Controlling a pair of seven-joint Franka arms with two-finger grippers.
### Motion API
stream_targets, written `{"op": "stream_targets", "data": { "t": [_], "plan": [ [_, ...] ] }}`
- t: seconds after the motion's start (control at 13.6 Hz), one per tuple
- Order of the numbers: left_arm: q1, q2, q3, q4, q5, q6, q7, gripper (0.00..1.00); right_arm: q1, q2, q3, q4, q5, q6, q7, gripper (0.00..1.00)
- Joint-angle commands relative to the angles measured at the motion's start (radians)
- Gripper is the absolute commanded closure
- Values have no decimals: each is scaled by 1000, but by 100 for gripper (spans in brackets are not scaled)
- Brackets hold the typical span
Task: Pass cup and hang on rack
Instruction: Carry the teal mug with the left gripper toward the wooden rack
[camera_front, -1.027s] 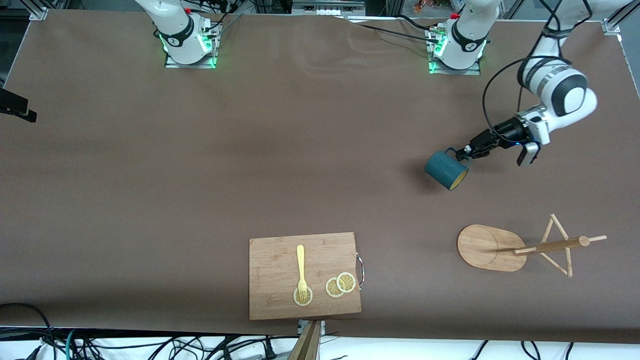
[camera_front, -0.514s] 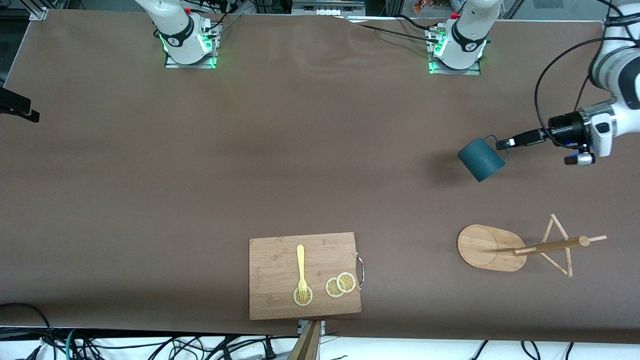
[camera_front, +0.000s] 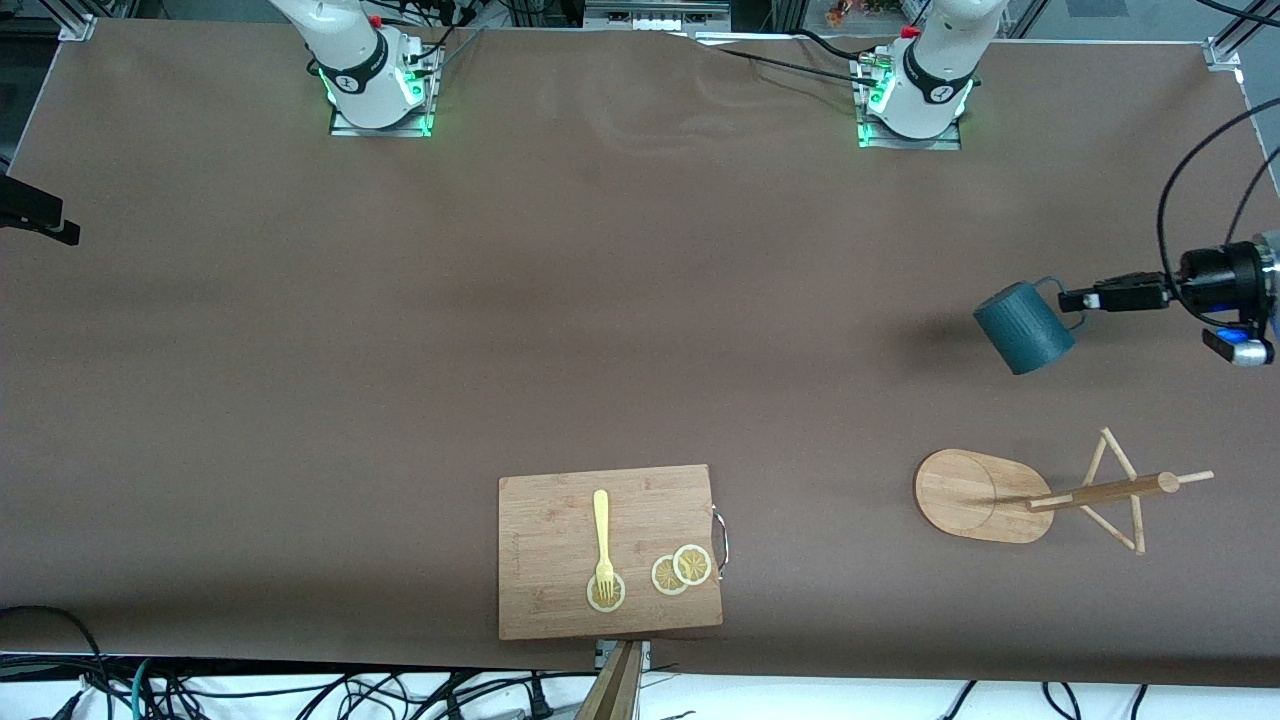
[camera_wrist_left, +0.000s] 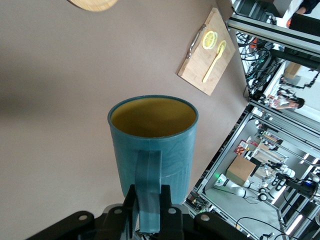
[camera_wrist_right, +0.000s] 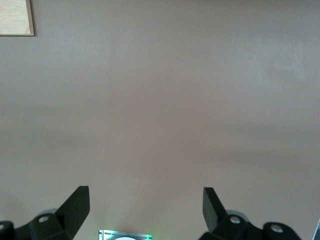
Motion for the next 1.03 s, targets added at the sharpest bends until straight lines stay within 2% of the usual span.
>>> {"op": "stream_targets", "data": {
  "t": [0.0,0.29,0.95],
  "plan": [
    [-8,114,-11,194,52,-84,-77,100,-4,-21,2,-20,13,5,-18,0],
    [-57,180,-13,317,53,-109,-160,100,-1,-16,5,-20,18,9,-17,0],
    [-83,352,4,515,52,-113,-223,100,-3,-14,5,-20,13,10,-15,0]
  ]
}}
